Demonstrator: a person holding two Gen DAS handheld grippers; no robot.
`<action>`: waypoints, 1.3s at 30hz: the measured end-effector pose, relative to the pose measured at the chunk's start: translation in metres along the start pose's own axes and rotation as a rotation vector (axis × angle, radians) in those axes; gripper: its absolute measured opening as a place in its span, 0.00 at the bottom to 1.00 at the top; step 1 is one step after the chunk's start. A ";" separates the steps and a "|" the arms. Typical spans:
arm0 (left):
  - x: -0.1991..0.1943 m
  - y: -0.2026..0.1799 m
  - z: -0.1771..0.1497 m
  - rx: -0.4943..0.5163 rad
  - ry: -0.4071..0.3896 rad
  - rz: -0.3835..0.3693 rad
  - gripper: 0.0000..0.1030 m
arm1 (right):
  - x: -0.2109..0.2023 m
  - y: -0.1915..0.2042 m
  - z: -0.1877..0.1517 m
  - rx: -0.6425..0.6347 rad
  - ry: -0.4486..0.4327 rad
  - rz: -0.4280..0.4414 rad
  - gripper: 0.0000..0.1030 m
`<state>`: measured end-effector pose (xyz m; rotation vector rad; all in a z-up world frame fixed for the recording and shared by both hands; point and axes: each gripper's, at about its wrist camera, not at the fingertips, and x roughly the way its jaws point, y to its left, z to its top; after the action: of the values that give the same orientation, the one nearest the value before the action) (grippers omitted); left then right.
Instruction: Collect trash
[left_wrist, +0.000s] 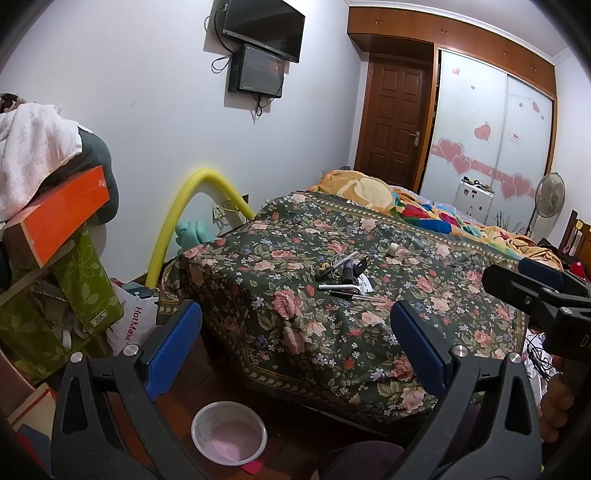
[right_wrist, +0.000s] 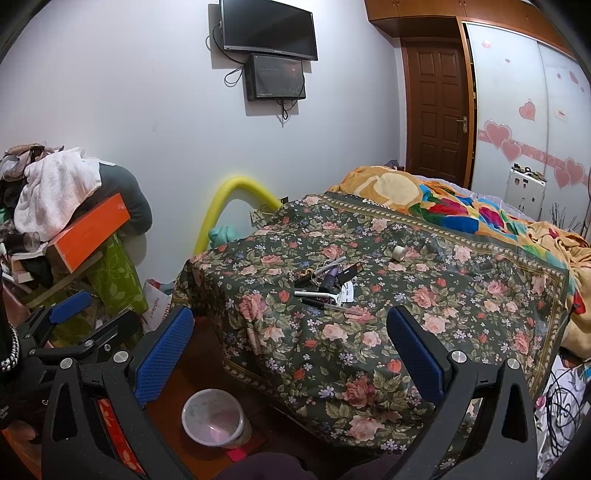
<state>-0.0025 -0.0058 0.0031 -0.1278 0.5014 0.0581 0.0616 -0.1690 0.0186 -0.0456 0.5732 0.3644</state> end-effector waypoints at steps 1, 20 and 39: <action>0.000 -0.001 0.000 0.002 0.000 -0.001 0.99 | -0.001 -0.001 0.000 0.000 -0.001 0.001 1.00; 0.000 0.000 0.004 -0.010 -0.006 0.000 0.99 | -0.002 -0.002 0.002 0.000 -0.003 -0.001 1.00; 0.022 -0.010 0.008 0.007 0.011 0.033 0.99 | 0.015 -0.017 0.001 -0.002 0.018 -0.020 1.00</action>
<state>0.0212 -0.0139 0.0004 -0.1135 0.5145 0.0876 0.0803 -0.1801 0.0103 -0.0568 0.5896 0.3452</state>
